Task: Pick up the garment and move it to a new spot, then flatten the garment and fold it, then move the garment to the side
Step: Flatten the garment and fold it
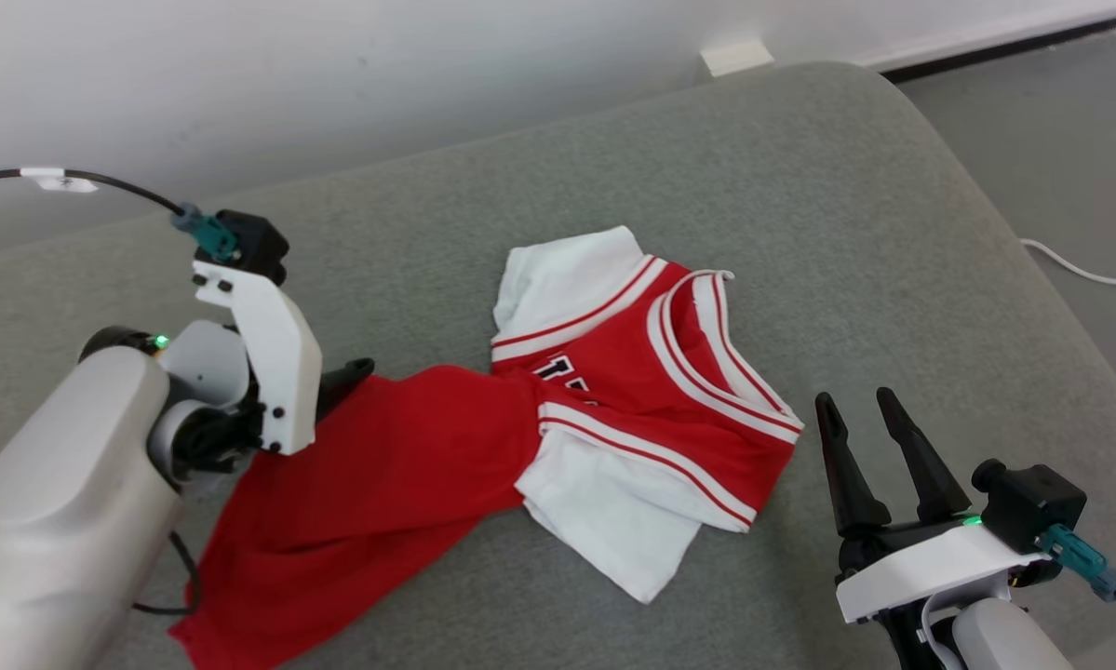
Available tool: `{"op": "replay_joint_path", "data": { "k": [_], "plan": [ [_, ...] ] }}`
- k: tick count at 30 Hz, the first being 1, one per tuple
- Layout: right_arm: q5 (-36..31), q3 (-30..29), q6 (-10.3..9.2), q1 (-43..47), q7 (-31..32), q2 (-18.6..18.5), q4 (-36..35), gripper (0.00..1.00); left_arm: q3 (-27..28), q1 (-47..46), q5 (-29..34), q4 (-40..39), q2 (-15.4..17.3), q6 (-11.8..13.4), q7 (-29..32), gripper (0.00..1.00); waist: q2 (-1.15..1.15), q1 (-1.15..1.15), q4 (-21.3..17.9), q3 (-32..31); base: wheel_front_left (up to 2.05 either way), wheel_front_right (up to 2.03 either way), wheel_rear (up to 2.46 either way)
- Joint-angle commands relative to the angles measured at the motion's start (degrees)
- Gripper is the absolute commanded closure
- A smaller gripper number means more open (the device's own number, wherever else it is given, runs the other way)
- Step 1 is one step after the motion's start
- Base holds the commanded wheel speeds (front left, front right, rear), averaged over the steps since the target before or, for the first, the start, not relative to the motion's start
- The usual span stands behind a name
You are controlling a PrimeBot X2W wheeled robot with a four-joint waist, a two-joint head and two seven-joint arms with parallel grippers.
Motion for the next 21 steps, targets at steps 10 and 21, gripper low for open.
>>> {"op": "replay_joint_path", "data": {
  "k": [10, 21],
  "plan": [
    [0.19, -0.60, -0.15, -0.65, -0.49, 0.77, 0.99, 0.00, -6.83, -1.96, -5.53, 4.49, 2.48, 0.11, 6.26, 0.00, -0.01, -0.01, -3.58, 2.46, 0.00, 0.00, 0.00],
    [-1.25, -1.78, -0.15, -0.60, -0.50, 0.45, 1.34, 0.00, -10.73, -5.01, -9.08, 2.92, 1.80, 0.10, -2.04, 1.00, -0.01, -0.01, -1.11, 0.18, 0.00, 0.00, 0.00]
  ]
}}
